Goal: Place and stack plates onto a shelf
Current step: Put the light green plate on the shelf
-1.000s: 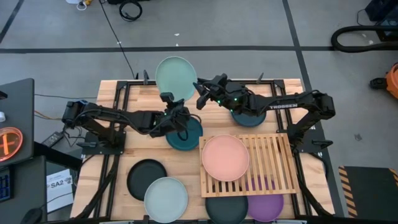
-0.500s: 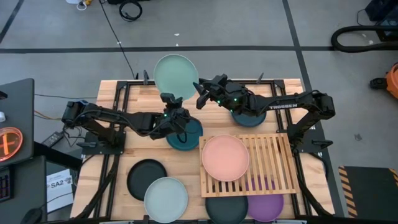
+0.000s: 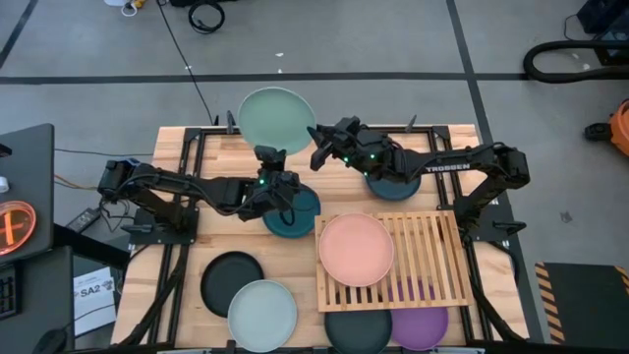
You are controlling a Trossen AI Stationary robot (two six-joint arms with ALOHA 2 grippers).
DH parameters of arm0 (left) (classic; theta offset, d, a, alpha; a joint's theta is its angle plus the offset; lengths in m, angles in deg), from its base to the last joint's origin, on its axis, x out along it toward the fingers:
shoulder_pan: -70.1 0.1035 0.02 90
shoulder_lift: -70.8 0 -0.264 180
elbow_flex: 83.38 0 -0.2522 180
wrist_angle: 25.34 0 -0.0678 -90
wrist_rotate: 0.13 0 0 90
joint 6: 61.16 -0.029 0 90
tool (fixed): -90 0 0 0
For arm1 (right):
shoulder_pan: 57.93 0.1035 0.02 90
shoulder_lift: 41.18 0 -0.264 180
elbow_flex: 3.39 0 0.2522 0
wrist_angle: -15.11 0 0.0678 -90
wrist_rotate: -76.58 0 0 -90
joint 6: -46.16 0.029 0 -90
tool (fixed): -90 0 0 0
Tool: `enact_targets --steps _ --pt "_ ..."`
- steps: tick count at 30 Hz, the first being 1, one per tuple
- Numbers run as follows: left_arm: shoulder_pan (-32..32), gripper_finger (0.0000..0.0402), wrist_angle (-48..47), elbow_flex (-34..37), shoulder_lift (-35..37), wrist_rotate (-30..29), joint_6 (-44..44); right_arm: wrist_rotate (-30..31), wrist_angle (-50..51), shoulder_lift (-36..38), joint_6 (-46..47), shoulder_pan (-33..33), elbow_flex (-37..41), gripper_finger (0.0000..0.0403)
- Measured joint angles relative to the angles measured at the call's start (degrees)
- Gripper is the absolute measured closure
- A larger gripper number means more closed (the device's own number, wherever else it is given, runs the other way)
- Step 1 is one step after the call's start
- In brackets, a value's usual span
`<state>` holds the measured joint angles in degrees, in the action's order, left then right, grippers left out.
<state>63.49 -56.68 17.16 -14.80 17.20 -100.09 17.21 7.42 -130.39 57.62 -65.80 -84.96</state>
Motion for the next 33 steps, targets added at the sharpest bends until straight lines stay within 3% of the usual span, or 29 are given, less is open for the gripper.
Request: enact_targets --steps 10,14,23,33 --pt "0.03 0.0344 0.07 0.00 0.00 3.41 0.13 -0.39 -0.02 -0.05 -0.29 -0.54 0.00 0.0388" --pt "0.06 0.0342 -0.03 0.00 0.02 6.38 0.30 -0.39 0.40 -0.05 -0.55 -0.54 0.00 0.0389" --pt "0.07 0.0334 0.00 0.00 0.11 6.83 0.80 -0.37 0.19 -0.05 -0.55 -0.61 0.00 0.0389" --pt "0.04 0.0255 0.17 -0.02 0.11 6.91 0.85 0.84 -0.05 -0.11 -0.87 -2.33 0.11 0.0389"
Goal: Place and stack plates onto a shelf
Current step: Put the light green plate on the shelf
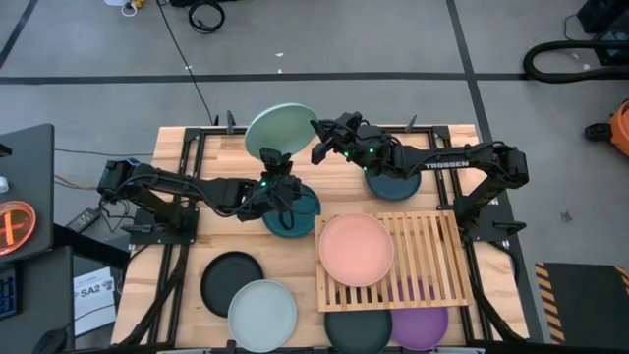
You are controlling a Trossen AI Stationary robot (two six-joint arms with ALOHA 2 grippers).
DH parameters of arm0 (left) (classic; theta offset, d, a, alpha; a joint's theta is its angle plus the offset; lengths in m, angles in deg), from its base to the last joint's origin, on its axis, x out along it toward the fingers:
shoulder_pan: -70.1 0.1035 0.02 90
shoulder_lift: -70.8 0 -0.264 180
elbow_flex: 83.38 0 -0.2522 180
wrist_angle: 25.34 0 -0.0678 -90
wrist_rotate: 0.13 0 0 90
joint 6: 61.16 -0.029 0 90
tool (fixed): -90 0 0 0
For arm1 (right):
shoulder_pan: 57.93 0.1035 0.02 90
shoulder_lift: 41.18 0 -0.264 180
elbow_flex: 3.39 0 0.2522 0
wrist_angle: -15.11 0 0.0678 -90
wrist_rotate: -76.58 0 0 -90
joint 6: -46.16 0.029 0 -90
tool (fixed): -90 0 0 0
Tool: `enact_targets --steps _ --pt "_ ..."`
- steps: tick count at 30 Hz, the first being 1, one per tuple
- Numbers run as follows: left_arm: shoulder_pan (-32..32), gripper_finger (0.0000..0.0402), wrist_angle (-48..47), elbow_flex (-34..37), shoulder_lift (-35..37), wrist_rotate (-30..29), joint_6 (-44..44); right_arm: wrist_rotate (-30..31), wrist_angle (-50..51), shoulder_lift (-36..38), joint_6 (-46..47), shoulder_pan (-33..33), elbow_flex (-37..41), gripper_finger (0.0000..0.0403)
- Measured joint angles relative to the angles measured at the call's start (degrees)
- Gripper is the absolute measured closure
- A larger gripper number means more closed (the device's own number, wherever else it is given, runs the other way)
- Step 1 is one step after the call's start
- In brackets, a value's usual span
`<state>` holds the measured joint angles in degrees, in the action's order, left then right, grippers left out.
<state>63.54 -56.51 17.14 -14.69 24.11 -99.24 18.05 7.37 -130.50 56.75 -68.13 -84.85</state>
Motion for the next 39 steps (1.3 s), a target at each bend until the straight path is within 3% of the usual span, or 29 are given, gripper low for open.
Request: enact_targets --steps 5,15,23,27,31,39 --pt "0.00 0.0233 -0.02 0.00 0.00 0.00 -0.01 3.09 -0.26 0.00 -0.87 -1.53 0.00 0.0389" --pt "0.00 0.0234 -0.11 0.00 0.00 0.06 5.01 4.95 0.45 3.49 -5.98 -6.07 0.00 0.0389" --pt "-0.02 0.0235 -0.13 0.00 0.00 0.32 12.06 4.95 19.47 15.63 -6.07 -8.06 -0.20 0.0389" --pt "-0.02 0.0235 -0.17 0.00 0.00 4.43 12.39 4.43 35.13 22.54 -1.44 -8.57 -2.67 0.0389" --pt "-0.02 0.0235 -0.17 0.00 0.00 9.33 12.42 -1.13 52.53 28.35 5.57 -9.19 -7.29 0.0389" --pt "-0.02 0.0235 -0.20 0.00 0.00 12.70 12.43 -23.41 82.75 34.99 20.13 -10.14 -16.19 0.0389"
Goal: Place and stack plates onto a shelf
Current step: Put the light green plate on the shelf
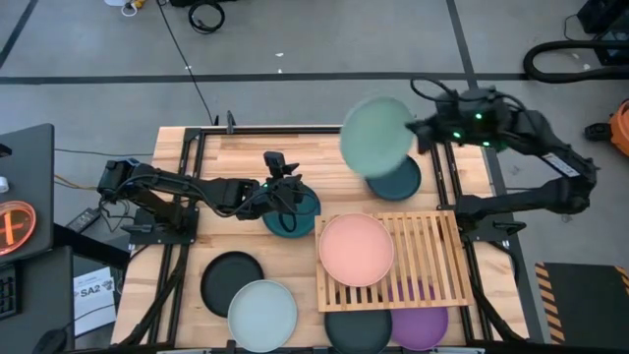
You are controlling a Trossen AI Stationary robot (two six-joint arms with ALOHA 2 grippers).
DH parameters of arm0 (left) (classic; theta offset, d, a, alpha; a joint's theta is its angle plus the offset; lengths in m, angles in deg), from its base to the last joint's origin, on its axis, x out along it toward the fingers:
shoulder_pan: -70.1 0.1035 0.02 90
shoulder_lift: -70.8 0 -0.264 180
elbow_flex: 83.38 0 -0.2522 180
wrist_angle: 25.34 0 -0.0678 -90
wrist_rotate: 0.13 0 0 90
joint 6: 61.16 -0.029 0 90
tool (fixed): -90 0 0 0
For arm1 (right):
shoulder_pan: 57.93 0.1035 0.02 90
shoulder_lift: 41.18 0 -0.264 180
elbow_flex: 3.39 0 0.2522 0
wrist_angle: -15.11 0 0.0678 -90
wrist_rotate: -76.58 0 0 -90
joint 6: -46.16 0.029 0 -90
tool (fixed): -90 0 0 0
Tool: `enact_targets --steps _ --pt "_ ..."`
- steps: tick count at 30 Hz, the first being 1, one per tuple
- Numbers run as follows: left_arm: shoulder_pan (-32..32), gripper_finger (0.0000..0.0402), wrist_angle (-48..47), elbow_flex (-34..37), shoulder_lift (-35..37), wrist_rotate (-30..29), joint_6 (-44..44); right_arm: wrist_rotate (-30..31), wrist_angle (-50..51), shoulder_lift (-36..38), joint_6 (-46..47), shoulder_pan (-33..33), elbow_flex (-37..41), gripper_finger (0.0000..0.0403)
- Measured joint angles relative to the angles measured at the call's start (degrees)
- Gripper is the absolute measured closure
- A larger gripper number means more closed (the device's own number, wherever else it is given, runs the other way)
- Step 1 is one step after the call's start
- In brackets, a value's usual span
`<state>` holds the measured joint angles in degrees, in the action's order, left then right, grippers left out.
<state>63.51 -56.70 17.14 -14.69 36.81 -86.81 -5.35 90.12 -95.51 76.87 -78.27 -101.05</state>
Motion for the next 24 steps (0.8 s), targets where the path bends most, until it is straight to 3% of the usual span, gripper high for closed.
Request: enact_targets --steps 5,7,10,15,24 --pt "0.02 0.0235 0.01 0.00 0.00 -0.02 0.00 -15.62 15.29 1.20 4.31 0.83 -0.64 0.0386" --pt "0.02 0.0235 0.02 0.00 0.00 -0.02 0.00 -18.92 21.81 0.94 5.75 2.03 -0.59 0.0386" --pt "0.02 0.0235 0.00 0.00 -0.02 -0.02 0.01 -20.23 29.42 0.11 8.38 4.40 -0.43 0.0386" --pt "0.02 0.0235 0.00 0.00 -0.02 -0.02 0.01 -25.95 27.58 0.37 8.13 8.53 1.19 0.0386" --pt "0.02 0.0235 -0.28 0.00 -0.02 0.00 0.00 -24.71 28.80 -0.39 11.99 17.16 5.72 0.0386"
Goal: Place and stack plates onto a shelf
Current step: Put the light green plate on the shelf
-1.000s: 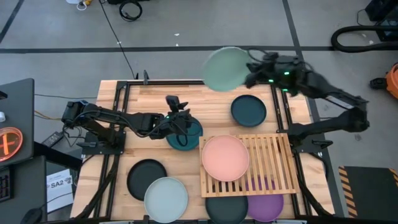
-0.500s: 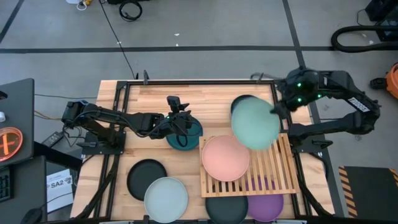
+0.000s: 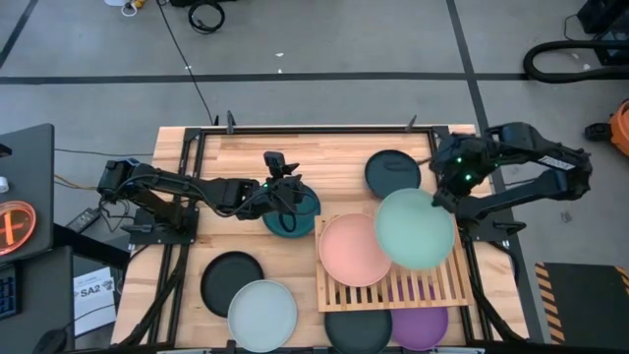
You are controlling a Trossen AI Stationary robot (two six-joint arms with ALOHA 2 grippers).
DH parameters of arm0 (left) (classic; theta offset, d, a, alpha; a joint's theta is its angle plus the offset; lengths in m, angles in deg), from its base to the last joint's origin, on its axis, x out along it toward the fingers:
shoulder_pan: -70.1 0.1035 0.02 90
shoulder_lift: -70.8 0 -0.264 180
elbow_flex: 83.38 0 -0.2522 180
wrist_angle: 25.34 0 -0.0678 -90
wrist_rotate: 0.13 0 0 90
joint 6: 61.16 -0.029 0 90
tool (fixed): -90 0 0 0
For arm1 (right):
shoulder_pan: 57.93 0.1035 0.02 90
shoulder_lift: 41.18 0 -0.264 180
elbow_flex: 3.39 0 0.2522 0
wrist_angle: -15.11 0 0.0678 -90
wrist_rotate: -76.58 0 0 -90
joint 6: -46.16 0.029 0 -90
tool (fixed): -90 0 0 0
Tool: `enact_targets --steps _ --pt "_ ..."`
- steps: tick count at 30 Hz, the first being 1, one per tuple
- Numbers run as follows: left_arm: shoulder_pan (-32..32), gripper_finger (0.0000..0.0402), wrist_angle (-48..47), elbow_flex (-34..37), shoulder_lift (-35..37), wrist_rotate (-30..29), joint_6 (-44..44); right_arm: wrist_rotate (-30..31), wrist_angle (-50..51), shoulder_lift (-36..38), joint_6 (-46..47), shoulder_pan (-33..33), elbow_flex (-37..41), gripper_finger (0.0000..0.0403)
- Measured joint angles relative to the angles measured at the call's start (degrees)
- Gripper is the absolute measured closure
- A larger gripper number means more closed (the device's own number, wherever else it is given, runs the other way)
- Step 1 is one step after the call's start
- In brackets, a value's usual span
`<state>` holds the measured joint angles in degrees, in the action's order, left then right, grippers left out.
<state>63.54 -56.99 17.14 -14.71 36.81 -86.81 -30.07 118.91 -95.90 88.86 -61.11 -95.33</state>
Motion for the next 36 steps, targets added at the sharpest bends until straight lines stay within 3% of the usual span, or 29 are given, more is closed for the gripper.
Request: enact_targets --steps 10,18,36 --pt "0.00 0.0235 0.01 0.00 -0.02 0.00 0.02 -0.90 -0.08 1.32 2.10 10.26 3.60 0.0386" --pt "0.00 0.0235 0.04 0.00 -0.07 0.00 0.02 3.48 -0.03 3.24 4.21 15.86 6.93 0.0386" --pt "0.01 0.0235 0.07 0.00 -0.07 0.00 0.02 3.45 -0.10 3.49 3.71 18.42 14.08 0.0371"
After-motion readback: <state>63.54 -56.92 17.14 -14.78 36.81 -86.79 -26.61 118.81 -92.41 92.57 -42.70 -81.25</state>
